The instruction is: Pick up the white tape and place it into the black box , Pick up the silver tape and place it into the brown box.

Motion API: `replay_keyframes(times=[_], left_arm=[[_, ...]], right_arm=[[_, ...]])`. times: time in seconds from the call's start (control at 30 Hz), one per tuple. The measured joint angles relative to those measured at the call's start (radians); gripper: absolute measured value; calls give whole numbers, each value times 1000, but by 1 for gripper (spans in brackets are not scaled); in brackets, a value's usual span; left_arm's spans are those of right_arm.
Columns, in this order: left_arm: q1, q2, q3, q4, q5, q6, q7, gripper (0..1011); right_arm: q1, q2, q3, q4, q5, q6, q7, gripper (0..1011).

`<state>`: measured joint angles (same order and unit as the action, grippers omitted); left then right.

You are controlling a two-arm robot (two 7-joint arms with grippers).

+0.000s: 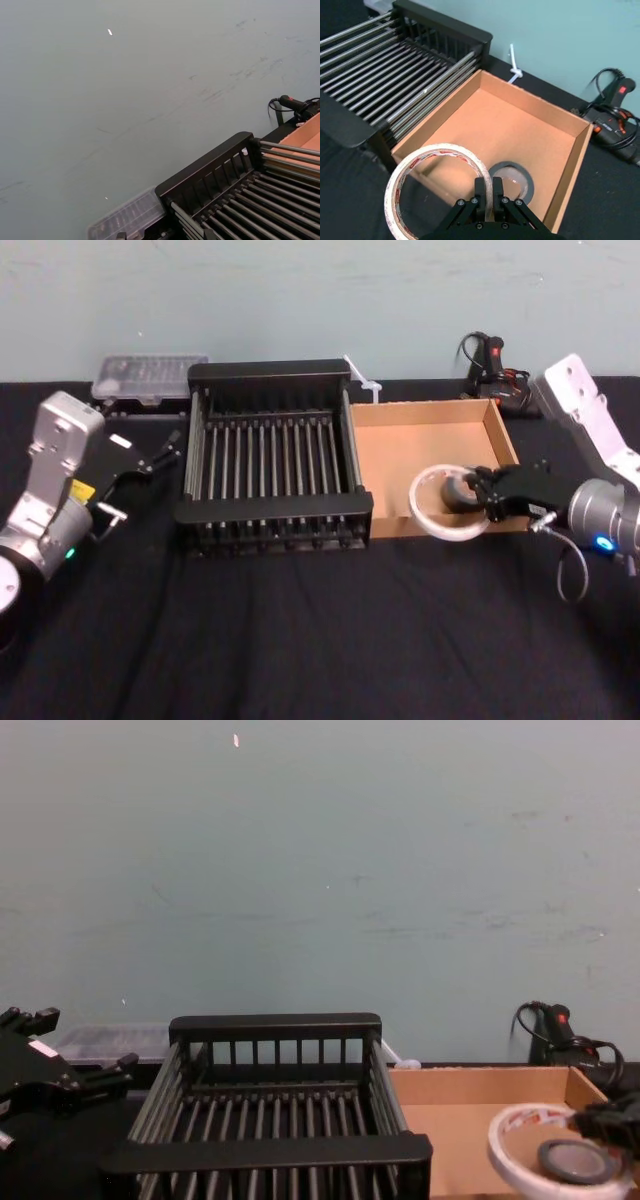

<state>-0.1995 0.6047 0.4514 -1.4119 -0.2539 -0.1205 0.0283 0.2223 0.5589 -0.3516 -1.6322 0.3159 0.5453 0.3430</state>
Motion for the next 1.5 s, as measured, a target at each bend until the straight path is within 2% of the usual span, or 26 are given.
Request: replay_keyframes(times=[0.57,1.0,1.5], left_arm=[[0,0,0,0,0,0,0,1001],[0,0,0,0,0,0,0,1001],[0,0,0,0,0,0,0,1001]], right_arm=[[101,-103,1,53,-32,49,-9,94],[192,-158,-56,114,-66,36,35,94],[263,-212,-119,174,-90,9,74,94]])
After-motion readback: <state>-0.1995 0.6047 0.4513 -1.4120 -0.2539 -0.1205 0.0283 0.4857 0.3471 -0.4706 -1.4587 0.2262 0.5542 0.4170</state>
